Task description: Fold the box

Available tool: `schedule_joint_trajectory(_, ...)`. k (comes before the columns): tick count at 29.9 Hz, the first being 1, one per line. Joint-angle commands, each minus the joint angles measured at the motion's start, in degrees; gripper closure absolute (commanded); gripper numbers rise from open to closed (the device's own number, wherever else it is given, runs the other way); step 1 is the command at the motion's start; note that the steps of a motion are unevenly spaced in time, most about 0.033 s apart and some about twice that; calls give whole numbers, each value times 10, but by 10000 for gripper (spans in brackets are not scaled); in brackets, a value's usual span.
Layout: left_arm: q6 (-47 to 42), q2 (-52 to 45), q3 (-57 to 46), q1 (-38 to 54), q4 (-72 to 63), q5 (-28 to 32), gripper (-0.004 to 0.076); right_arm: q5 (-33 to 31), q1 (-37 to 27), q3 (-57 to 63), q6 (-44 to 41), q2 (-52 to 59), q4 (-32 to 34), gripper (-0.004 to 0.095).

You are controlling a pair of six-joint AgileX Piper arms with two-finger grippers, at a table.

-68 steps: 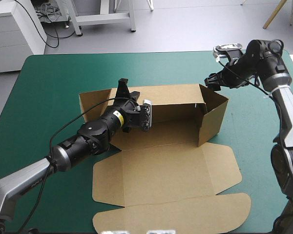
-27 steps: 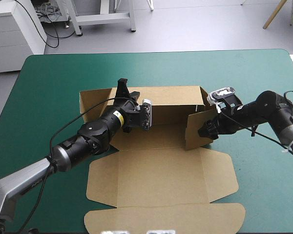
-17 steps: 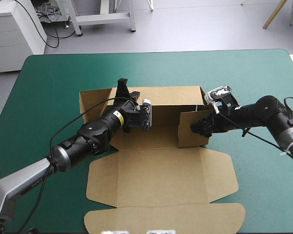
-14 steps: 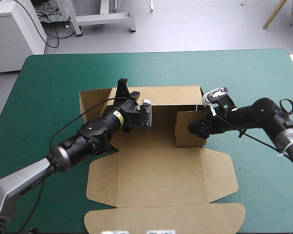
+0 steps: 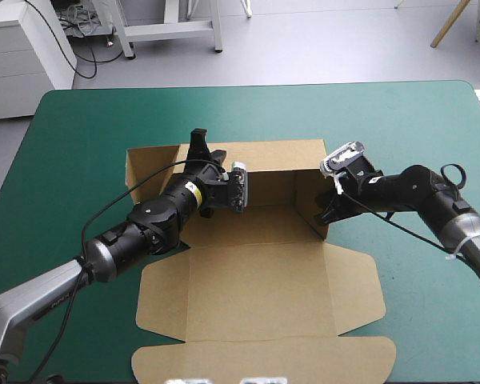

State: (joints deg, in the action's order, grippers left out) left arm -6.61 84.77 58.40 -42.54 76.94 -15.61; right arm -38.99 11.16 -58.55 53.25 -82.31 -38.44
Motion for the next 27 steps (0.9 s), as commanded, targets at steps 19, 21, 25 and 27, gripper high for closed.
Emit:
schedule_joint_trajectory(19,-13,-11,1,-34,20,-21,458,-17,8,-15,-43,20,-40,926)
schedule_joint_trajectory(21,-14,-11,1,-34,20,-21,433,-17,8,-15,-43,20,-40,926)
schedule_joint_trajectory(25,-24,-11,1,-34,20,-20,419,-17,8,-15,-43,20,-40,926)
schedule_joint_trajectory(27,-32,-11,1,-34,20,-20,419,-17,8,-15,-43,20,-38,926)
